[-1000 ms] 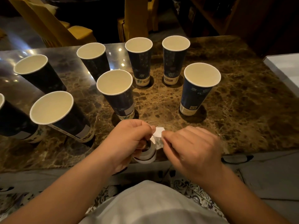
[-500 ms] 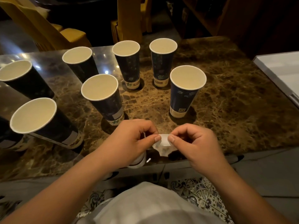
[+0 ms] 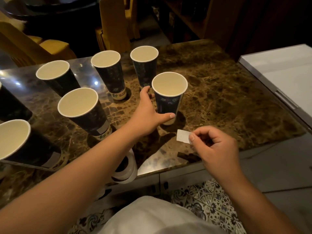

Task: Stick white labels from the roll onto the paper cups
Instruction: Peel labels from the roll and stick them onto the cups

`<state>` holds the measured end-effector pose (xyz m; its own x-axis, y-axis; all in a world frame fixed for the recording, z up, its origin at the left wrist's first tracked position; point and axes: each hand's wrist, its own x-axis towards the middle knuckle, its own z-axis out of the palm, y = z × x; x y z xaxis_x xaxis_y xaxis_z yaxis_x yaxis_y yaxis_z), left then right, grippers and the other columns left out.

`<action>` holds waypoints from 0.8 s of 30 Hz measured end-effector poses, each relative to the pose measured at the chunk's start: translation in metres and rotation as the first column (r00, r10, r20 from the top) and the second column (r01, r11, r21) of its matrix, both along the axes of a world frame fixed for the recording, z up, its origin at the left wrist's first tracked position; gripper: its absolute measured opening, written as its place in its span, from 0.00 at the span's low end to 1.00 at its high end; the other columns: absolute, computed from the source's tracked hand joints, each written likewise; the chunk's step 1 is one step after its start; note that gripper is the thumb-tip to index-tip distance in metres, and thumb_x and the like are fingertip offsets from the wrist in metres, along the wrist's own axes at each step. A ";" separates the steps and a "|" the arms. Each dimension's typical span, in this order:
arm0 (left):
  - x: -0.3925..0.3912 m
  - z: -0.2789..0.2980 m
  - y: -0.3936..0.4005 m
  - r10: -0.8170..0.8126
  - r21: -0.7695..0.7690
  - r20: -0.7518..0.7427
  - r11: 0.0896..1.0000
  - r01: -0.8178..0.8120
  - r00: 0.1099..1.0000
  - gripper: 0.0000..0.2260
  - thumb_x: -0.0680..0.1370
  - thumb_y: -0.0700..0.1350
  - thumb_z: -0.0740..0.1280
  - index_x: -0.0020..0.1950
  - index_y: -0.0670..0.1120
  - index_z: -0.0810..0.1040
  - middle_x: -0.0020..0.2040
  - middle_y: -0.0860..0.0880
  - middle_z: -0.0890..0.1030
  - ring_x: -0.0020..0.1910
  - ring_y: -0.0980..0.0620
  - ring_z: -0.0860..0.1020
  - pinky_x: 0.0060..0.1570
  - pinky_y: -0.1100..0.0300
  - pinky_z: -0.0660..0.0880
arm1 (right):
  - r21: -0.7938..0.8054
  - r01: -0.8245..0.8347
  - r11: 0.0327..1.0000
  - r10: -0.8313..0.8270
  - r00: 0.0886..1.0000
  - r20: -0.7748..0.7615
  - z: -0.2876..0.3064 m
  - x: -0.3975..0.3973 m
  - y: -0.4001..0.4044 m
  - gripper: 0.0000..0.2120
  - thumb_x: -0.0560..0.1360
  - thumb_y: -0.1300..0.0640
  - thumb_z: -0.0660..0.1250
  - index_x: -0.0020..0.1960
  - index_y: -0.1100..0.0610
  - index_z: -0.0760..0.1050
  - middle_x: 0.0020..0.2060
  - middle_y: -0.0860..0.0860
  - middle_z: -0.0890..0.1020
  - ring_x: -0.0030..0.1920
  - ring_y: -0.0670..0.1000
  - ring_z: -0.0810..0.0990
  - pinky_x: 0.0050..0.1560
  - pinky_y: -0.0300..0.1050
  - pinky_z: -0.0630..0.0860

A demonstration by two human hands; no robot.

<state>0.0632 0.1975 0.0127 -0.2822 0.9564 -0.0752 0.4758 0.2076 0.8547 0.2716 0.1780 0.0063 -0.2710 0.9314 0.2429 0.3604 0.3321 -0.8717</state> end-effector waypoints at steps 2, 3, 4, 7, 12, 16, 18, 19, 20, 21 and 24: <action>0.002 -0.005 0.013 -0.034 0.029 0.050 0.999 0.032 0.998 0.48 0.68 0.45 0.78 0.76 0.48 0.47 0.74 0.49 0.62 0.71 0.55 0.62 0.65 0.64 0.61 | -0.020 0.006 1.000 -0.006 1.000 0.000 -0.001 0.003 -0.003 0.07 0.72 0.61 0.72 0.39 0.49 0.81 0.32 0.47 0.81 0.32 0.47 0.79 0.32 0.41 0.77; 0.002 -0.005 0.017 -0.039 0.036 0.075 0.999 0.036 0.996 0.46 0.68 0.43 0.78 0.75 0.48 0.50 0.73 0.50 0.65 0.71 0.55 0.64 0.65 0.63 0.63 | -0.026 0.009 1.000 -0.009 1.000 0.003 -0.003 0.005 -0.005 0.08 0.72 0.61 0.72 0.39 0.49 0.81 0.33 0.47 0.81 0.32 0.47 0.79 0.32 0.41 0.77; 0.003 -0.006 0.020 -0.038 0.037 0.095 0.999 0.034 0.995 0.44 0.67 0.43 0.78 0.75 0.49 0.54 0.72 0.51 0.68 0.70 0.54 0.66 0.65 0.60 0.66 | -0.036 0.011 0.999 -0.011 1.000 0.002 -0.003 0.007 -0.006 0.08 0.72 0.60 0.72 0.39 0.48 0.81 0.33 0.47 0.81 0.32 0.48 0.79 0.32 0.41 0.77; 0.005 -0.003 0.018 -0.021 0.059 0.179 0.998 0.010 0.984 0.38 0.68 0.45 0.78 0.72 0.50 0.62 0.67 0.54 0.72 0.66 0.55 0.71 0.62 0.56 0.70 | -0.114 0.014 0.993 -0.021 0.998 -0.063 0.000 0.010 -0.010 0.09 0.72 0.61 0.72 0.39 0.48 0.81 0.35 0.47 0.82 0.34 0.46 0.80 0.33 0.38 0.77; 0.012 0.012 -0.012 -0.003 0.036 0.488 0.999 -0.016 0.873 0.29 0.70 0.58 0.73 0.67 0.50 0.68 0.60 0.48 0.80 0.57 0.49 0.81 0.60 0.45 0.76 | -0.201 -0.035 0.979 -0.013 0.972 -0.236 0.019 0.006 -0.011 0.08 0.71 0.65 0.73 0.39 0.52 0.80 0.32 0.45 0.81 0.33 0.41 0.77 0.34 0.32 0.74; 0.018 0.022 -0.040 0.008 -0.030 0.635 0.999 0.014 0.772 0.29 0.72 0.60 0.68 0.68 0.49 0.68 0.59 0.43 0.81 0.53 0.46 0.83 0.56 0.46 0.78 | -0.209 -0.130 0.969 0.068 0.958 -0.278 0.032 -0.008 -0.016 0.08 0.71 0.65 0.73 0.39 0.53 0.80 0.32 0.44 0.81 0.33 0.40 0.77 0.34 0.32 0.74; 0.019 0.023 -0.051 0.034 -0.062 0.690 0.998 0.012 0.723 0.28 0.73 0.59 0.67 0.68 0.49 0.67 0.59 0.42 0.81 0.53 0.45 0.83 0.56 0.46 0.79 | -0.205 -0.168 0.964 0.102 0.949 -0.300 0.037 -0.016 -0.020 0.08 0.70 0.65 0.73 0.39 0.53 0.80 0.32 0.43 0.81 0.33 0.40 0.78 0.34 0.30 0.73; 0.018 0.023 -0.056 0.051 -0.076 0.708 0.997 0.005 0.705 0.27 0.74 0.59 0.66 0.68 0.49 0.67 0.60 0.42 0.81 0.54 0.44 0.82 0.56 0.45 0.78 | -0.202 -0.185 0.962 0.118 0.945 -0.306 0.038 -0.019 -0.022 0.08 0.71 0.66 0.73 0.39 0.53 0.80 0.32 0.42 0.81 0.34 0.40 0.78 0.34 0.30 0.73; 0.018 0.024 -0.061 0.066 -0.088 0.719 0.996 -0.004 0.691 0.26 0.74 0.59 0.66 0.68 0.50 0.67 0.60 0.43 0.81 0.55 0.44 0.82 0.57 0.45 0.78 | -0.200 -0.202 0.959 0.134 0.942 -0.308 0.040 -0.022 -0.025 0.08 0.71 0.65 0.73 0.39 0.53 0.80 0.32 0.42 0.81 0.33 0.39 0.78 0.34 0.30 0.73; 0.017 0.023 -0.065 0.076 -0.095 0.725 0.995 -0.010 0.685 0.26 0.74 0.60 0.65 0.69 0.50 0.67 0.60 0.43 0.81 0.56 0.45 0.82 0.57 0.45 0.78 | -0.199 -0.217 0.956 0.149 0.940 -0.307 0.042 -0.025 -0.026 0.08 0.71 0.65 0.73 0.39 0.53 0.80 0.32 0.42 0.81 0.33 0.39 0.78 0.34 0.30 0.73; 0.015 0.024 -0.077 0.077 -0.099 0.729 0.995 -0.007 0.680 0.31 0.72 0.65 0.63 0.69 0.50 0.68 0.60 0.45 0.81 0.57 0.48 0.82 0.57 0.48 0.77 | -0.204 -0.239 0.949 0.177 0.943 -0.281 0.043 -0.034 -0.029 0.07 0.71 0.64 0.73 0.40 0.53 0.80 0.32 0.43 0.81 0.34 0.40 0.79 0.34 0.31 0.75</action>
